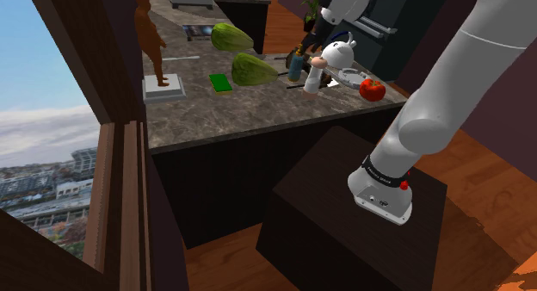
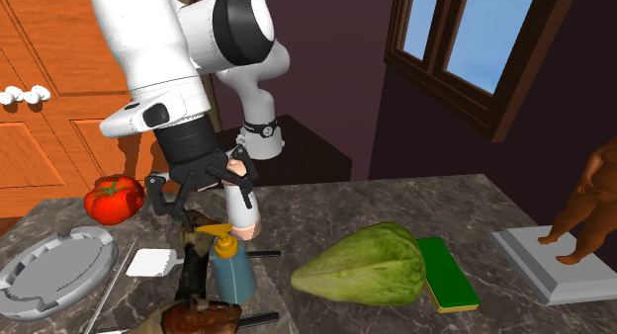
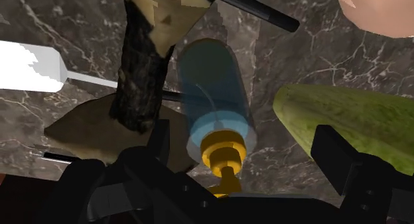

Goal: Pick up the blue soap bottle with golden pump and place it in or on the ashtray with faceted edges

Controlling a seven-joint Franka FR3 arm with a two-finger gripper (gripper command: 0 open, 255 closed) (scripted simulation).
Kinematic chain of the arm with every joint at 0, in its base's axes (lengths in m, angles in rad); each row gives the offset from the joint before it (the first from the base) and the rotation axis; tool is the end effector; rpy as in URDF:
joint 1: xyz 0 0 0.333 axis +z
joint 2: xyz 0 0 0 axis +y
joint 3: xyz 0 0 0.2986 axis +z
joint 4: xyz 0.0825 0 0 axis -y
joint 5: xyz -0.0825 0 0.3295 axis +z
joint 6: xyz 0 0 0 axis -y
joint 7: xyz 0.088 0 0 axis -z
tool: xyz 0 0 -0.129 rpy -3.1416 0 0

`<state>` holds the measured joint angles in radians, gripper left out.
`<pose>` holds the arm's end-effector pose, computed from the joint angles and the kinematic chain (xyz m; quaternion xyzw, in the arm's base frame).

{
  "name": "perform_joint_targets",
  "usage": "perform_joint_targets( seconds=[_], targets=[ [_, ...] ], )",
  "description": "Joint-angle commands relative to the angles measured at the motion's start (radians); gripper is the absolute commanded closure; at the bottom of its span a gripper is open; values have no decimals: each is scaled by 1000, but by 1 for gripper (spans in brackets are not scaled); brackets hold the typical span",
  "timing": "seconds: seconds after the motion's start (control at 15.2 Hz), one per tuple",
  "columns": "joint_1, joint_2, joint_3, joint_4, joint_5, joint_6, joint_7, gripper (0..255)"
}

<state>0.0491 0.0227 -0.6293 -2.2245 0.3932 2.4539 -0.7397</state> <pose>0.4306 -0.2750 0.3825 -0.9840 0.0581 -0.1637 0.0409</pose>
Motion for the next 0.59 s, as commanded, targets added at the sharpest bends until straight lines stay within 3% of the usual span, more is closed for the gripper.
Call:
perform_joint_targets(
  seconds=[0.0,0.53],
  targets=[
    [-8,60,-1,35,77,7,-62,0],
    [-21,149,29,46,184,54,-133,0]
  ],
)
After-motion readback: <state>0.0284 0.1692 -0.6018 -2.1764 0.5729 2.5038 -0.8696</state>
